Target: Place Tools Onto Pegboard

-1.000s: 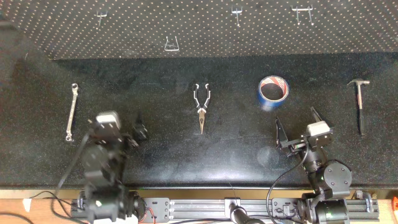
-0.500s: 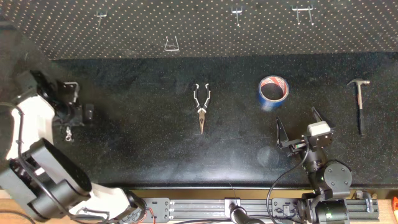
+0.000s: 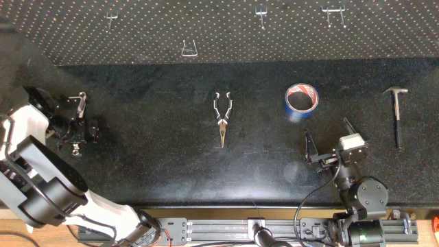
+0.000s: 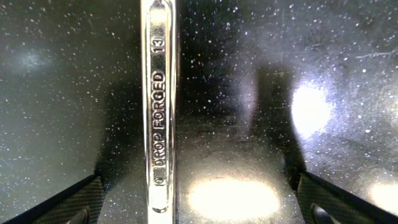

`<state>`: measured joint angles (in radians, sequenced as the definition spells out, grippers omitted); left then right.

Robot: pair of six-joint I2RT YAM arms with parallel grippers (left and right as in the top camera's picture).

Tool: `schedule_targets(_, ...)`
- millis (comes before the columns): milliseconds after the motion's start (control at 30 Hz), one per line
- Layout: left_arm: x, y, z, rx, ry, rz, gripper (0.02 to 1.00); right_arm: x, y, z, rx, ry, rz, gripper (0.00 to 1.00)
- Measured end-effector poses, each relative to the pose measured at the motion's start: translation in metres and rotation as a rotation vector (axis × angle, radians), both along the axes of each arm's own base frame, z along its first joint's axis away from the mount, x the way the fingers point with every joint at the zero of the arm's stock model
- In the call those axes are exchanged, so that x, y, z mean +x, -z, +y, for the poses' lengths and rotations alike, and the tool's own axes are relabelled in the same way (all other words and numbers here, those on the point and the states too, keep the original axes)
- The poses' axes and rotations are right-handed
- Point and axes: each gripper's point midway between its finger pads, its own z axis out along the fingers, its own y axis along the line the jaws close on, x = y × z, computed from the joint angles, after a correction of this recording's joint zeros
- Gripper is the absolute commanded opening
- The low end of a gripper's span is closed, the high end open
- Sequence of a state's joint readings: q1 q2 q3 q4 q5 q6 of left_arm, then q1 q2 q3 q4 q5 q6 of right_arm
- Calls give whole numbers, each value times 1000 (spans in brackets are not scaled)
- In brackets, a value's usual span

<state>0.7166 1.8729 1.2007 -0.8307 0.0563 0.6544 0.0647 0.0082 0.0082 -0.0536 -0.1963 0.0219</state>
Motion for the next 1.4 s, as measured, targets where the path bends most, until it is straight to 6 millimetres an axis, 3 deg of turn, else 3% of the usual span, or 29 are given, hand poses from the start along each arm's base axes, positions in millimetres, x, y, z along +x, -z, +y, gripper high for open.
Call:
schedule_targets(33, 0, 0, 0, 2, -1, 3, 562, 0, 0, 0, 0, 0, 0, 976)
schedule_targets(67, -2, 0, 0, 1, -4, 10, 235, 0, 0, 0, 0, 0, 0, 976)
schedule_targets(100, -5, 0, -1, -3, -5, 27, 27, 0, 0, 0, 0, 0, 0, 976)
schedule_targets(233, -21, 1, -9, -39, -9, 107, 29, 0, 0, 0, 0, 0, 0, 976)
schedule_targets(333, -10, -2, 2, 23, -55, 61, 29, 0, 0, 0, 0, 0, 0, 976)
schedule_targets(367, 4, -21, 9, 99, -73, -21, 27, 0, 0, 0, 0, 0, 0, 976)
schedule_targets(400, 17, -62, 14, 183, -107, -141, 27, 0, 0, 0, 0, 0, 0, 976)
schedule_targets(433, 36, -136, 11, 306, -156, -365, 27, 0, 0, 0, 0, 0, -1, 976)
schedule_targets(467, 45, -187, 0, 367, -172, -520, 29, 0, 0, 0, 0, 0, 0, 976)
schedule_targets(500, 53, -228, -27, 375, -175, -664, 27, 0, 0, 0, 0, 0, -1, 976)
schedule_targets(533, 61, -256, -67, 320, -142, -777, 27, 0, 0, 0, 0, 0, -1, 976)
schedule_targets(567, 68, -266, -97, 248, -147, -834, 29, 0, 0, 0, 0, 0, -1, 976)
schedule_targets(633, 79, -260, -135, 155, -115, -849, 27, 0, 0, 0, 0, 0, -1, 976)
schedule_targets(667, 82, -246, -147, 126, -97, -839, 29, 0, 0, 0, 0, 0, -2, 976)
schedule_targets(767, 69, -175, -155, 97, -92, -713, 29, 0, 0, 0, 0, 0, -2, 976)
schedule_targets(800, 67, -167, -158, 98, -68, -694, 27, 0, 0, 0, 0, 0, -1, 974)
schedule_targets(933, 73, -171, -169, 108, 3, -721, 27, 0, 0, 0, 0, 0, -1, 976)
schedule_targets(1067, 80, -164, -168, 110, 9, -713, 29, 0, 0, 0, 0, 0, -1, 976)
schedule_targets(1267, 89, -172, -164, 129, 1, -761, 29, 0, 0, 0, 0, 0, -1, 974)
schedule_targets(1400, 93, -160, -160, 139, -17, -728, 29, 0, 0, 0, 0, 0, -1, 976)
